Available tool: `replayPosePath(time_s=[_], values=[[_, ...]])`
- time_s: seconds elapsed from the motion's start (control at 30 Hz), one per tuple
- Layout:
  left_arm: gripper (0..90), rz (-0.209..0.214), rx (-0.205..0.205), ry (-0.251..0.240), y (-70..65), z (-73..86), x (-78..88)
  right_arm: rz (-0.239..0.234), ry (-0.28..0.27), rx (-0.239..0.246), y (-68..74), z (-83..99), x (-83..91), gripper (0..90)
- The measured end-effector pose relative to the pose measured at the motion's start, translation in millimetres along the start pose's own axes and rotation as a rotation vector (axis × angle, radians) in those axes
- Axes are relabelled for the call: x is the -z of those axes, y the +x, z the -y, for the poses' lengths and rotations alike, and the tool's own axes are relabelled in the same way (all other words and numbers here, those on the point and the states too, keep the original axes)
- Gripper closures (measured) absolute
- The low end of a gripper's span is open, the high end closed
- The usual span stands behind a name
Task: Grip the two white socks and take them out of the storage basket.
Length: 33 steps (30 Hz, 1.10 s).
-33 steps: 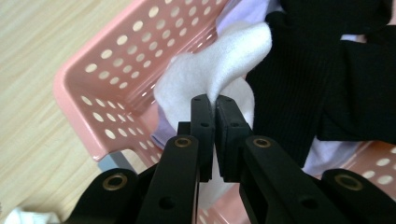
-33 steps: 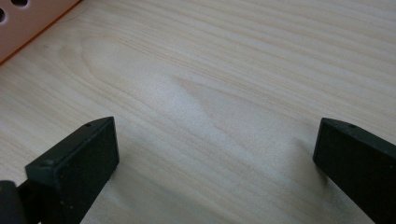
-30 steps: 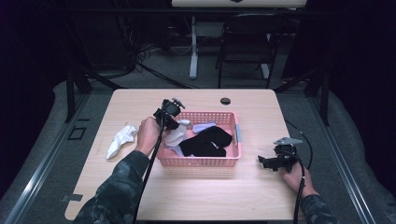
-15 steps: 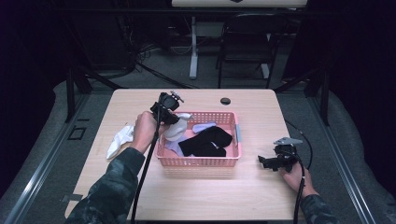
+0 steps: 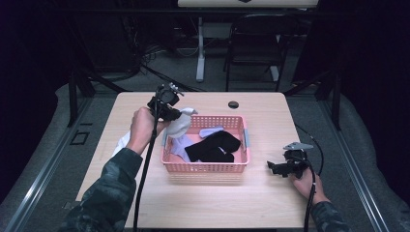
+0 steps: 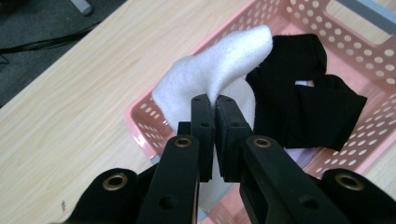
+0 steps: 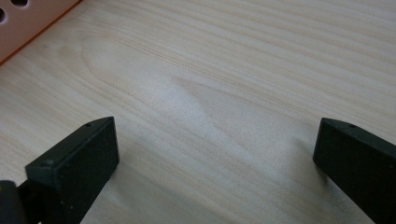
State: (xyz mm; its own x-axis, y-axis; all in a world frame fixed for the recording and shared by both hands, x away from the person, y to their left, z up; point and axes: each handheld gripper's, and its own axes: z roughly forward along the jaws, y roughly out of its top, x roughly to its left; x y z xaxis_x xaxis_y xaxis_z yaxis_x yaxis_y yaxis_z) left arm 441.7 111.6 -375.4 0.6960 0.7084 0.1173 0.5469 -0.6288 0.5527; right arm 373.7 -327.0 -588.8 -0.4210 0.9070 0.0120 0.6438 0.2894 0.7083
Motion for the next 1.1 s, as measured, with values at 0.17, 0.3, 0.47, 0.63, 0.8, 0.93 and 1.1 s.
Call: replayPosePath(time_s=[0.17,0.3,0.47,0.63,0.8,0.93,1.1], values=[[86.9,-0.012,0.016,-0.021,7.3,2.2,12.1,0.0,0.0,0.0,0.0,0.0,0.0,0.0],[86.8,-0.018,0.038,-0.037,16.1,6.9,22.0,0.0,0.0,0.0,0.0,0.0,0.0,0.0],[86.8,-0.031,0.063,-0.045,27.9,14.5,32.0,0.0,-0.001,0.0,0.0,0.0,0.0,0.0],[86.8,-0.048,0.097,-0.057,41.5,25.5,42.3,0.0,-0.001,0.0,0.0,0.0,0.0,0.0],[86.8,-0.068,0.14,-0.062,55.2,38.6,49.5,0.0,0.0,0.0,0.0,0.0,0.0,0.0],[86.8,-0.078,0.171,-0.051,66.2,50.8,50.0,0.0,-0.001,-0.001,0.1,0.0,0.0,0.0],[86.8,-0.085,0.218,-0.034,79.7,68.5,47.0,0.0,0.0,-0.001,0.1,0.0,0.0,0.0]])
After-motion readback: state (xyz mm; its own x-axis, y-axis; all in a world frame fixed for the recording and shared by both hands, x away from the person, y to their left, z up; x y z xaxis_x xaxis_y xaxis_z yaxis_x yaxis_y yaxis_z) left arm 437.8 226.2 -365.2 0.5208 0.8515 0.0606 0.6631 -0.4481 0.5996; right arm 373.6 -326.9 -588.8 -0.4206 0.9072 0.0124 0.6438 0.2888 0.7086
